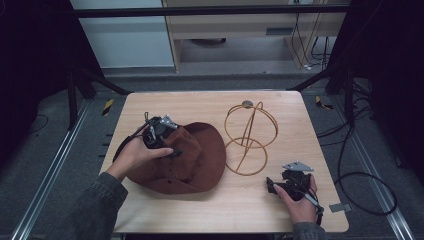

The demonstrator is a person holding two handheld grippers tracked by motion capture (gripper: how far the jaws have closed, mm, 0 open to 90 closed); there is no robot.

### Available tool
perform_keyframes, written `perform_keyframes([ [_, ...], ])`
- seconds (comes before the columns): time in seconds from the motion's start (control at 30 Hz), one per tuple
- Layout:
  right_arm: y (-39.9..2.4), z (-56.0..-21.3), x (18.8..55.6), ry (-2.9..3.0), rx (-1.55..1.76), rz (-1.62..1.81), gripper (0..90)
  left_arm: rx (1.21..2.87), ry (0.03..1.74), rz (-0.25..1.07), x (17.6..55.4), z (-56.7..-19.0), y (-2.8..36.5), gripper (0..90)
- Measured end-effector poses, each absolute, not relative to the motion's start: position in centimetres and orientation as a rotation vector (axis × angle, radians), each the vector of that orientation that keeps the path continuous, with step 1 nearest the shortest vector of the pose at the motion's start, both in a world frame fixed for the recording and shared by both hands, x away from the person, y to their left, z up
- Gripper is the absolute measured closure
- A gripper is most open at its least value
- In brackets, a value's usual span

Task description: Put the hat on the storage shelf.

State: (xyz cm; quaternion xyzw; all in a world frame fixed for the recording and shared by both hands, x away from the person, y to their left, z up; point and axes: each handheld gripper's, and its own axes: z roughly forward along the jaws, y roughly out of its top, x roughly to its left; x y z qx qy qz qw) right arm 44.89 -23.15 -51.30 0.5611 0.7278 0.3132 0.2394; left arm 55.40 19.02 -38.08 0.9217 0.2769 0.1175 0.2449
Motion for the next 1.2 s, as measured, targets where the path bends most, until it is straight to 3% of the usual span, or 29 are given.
perform_keyframes([
  [0.2, -23.1, -51.3, 44.9, 1.993, 1.536, 0.858, 0.4, 2.54, 0.753, 0.326, 55.6, -38.6, 18.2, 21.0],
  [0.6, -23.1, -51.3, 44.9, 1.992, 1.536, 0.858, 0.5, 2.546, 0.791, 0.279, 55.9, -39.5, 17.9, 41.4],
  [0.87, -23.1, -51.3, 44.9, 1.992, 1.536, 0.858, 0.4, 2.519, 0.825, 0.26, 56.2, -39.5, 18.3, 68.8],
  [1.0, -23.1, -51.3, 44.9, 1.992, 1.536, 0.858, 0.4, 2.52, 0.826, 0.248, 56.3, -39.4, 18.6, 78.9],
  [1.2, -23.1, -51.3, 44.9, 1.993, 1.536, 0.857, 0.4, 2.524, 0.823, 0.265, 56.2, -39.3, 18.8, 87.0],
])
